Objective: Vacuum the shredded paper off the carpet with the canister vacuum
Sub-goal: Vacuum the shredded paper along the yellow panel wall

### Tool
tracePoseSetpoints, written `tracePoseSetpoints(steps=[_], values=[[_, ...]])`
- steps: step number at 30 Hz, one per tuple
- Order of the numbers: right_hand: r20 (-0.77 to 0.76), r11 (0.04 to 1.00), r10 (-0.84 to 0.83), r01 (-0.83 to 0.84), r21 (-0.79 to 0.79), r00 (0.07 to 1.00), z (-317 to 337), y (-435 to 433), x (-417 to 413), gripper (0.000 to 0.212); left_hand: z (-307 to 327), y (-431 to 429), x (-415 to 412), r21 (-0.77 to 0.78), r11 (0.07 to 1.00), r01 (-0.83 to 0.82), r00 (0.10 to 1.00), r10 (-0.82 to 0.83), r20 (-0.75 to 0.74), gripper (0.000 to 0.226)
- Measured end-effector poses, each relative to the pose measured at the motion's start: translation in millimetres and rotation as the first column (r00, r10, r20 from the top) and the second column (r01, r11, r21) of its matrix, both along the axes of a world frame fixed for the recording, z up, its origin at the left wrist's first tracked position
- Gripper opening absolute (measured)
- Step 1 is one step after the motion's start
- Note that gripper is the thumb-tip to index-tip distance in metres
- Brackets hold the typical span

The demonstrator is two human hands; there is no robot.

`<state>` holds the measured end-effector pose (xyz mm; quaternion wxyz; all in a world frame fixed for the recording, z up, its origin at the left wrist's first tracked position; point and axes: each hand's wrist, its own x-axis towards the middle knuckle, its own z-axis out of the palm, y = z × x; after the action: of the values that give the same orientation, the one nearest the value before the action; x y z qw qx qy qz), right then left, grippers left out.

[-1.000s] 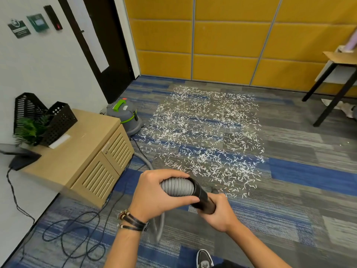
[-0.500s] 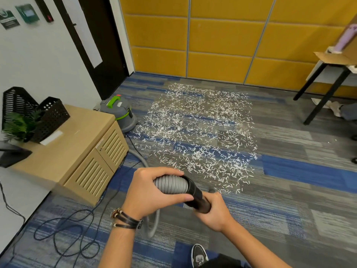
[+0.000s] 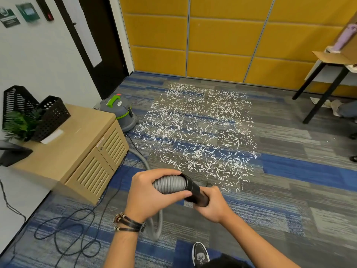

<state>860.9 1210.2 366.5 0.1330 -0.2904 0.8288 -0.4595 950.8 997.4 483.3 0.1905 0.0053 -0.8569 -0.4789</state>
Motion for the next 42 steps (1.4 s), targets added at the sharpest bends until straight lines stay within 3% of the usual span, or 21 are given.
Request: tracePoseSetpoints(steps=[6, 12, 19, 23, 27, 30, 34, 38, 42], values=[[0.026, 0.999, -0.050, 0.050, 0.008, 0.998, -7, 19, 18, 0.008, -6, 4, 0, 0.020, 0.998, 0.056, 0.997, -0.057, 0.043, 0.052], [-0.011, 0.997, -0.074, 0.074, -0.025, 0.997, -1, 23, 17, 0.005, 3, 13, -3, -0.056, 0.997, 0.047, 0.997, -0.050, -0.053, 0.049], [-0.059, 0.993, -0.118, 0.117, -0.031, 0.991, 8, 29, -6, 0.030, 8, 28, -19, -0.044, 0.999, 0.023, 0.995, -0.028, -0.099, 0.051], [-0.065, 0.995, -0.088, 0.086, -0.046, 0.994, 4, 38, -4, 0.011, 10, 31, -19, -0.052, 0.997, 0.054, 0.992, -0.059, -0.112, 0.049], [-0.065, 0.994, -0.106, 0.104, -0.044, 0.992, 10, 38, -13, 0.009, 19, 30, -26, -0.098, 0.995, 0.011, 0.987, -0.027, -0.160, 0.048], [-0.033, 0.994, -0.105, 0.104, -0.027, 0.994, 10, 37, -25, 0.010, 16, 33, -37, -0.145, 0.989, 0.022, 0.995, -0.035, -0.090, 0.049], [0.011, 0.998, -0.064, 0.063, 0.013, 0.998, 2, 46, -26, 0.022, 4, 39, -43, -0.076, 0.992, 0.097, 0.994, -0.094, 0.053, 0.053], [0.031, 0.996, -0.082, 0.080, 0.042, 0.996, -14, 66, -11, 0.012, -2, 44, -40, -0.065, 0.984, 0.166, 0.977, -0.155, 0.146, 0.052], [-0.004, 0.994, -0.090, 0.090, 0.061, 0.996, -13, 68, -17, 0.004, -7, 48, -38, -0.083, 0.993, 0.085, 0.987, -0.072, 0.147, 0.051]])
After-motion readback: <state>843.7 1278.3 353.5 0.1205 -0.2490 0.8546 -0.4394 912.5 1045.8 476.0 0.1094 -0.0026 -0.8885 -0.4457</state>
